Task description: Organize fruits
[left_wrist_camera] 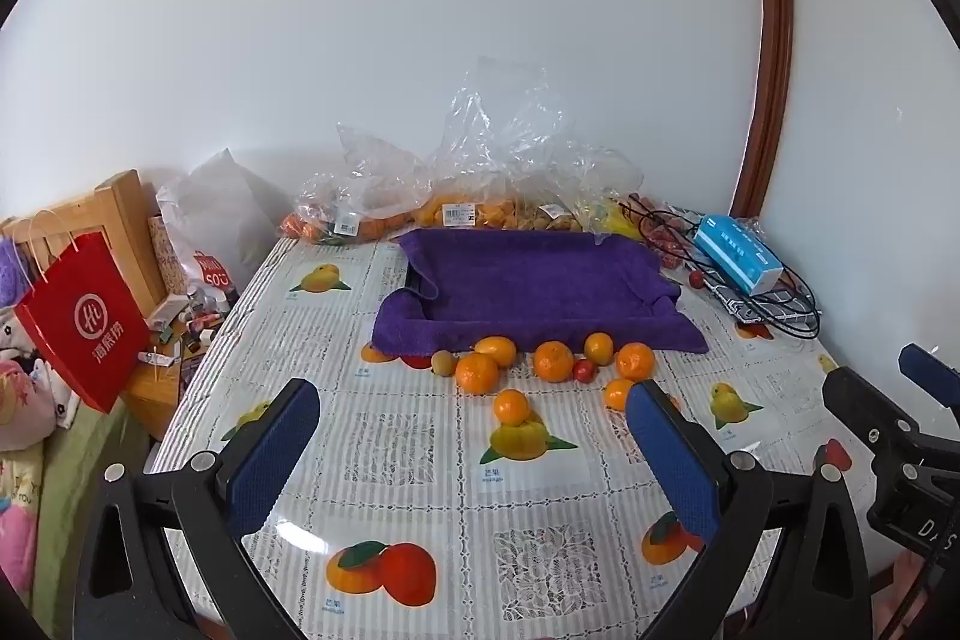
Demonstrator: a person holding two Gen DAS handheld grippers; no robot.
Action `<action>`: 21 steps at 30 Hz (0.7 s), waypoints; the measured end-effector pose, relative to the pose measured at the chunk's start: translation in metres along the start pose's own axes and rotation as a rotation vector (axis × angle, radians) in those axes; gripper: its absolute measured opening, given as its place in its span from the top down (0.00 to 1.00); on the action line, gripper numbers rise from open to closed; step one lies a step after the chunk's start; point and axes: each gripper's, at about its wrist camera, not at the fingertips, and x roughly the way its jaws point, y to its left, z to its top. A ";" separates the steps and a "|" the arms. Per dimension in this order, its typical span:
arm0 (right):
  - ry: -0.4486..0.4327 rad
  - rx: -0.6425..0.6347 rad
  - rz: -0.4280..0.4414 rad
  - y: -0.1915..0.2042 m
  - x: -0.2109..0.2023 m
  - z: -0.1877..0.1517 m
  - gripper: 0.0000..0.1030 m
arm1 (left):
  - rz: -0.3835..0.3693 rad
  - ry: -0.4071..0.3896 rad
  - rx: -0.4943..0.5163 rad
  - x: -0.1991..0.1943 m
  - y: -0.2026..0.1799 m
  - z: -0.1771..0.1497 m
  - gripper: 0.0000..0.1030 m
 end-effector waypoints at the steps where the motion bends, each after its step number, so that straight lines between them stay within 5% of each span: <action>1: -0.001 -0.001 -0.002 0.000 -0.001 0.000 0.03 | -0.001 -0.002 0.001 -0.001 0.001 0.000 0.01; 21: -0.017 0.002 -0.004 -0.002 -0.006 0.002 0.03 | 0.001 -0.006 0.001 -0.002 0.000 0.002 0.01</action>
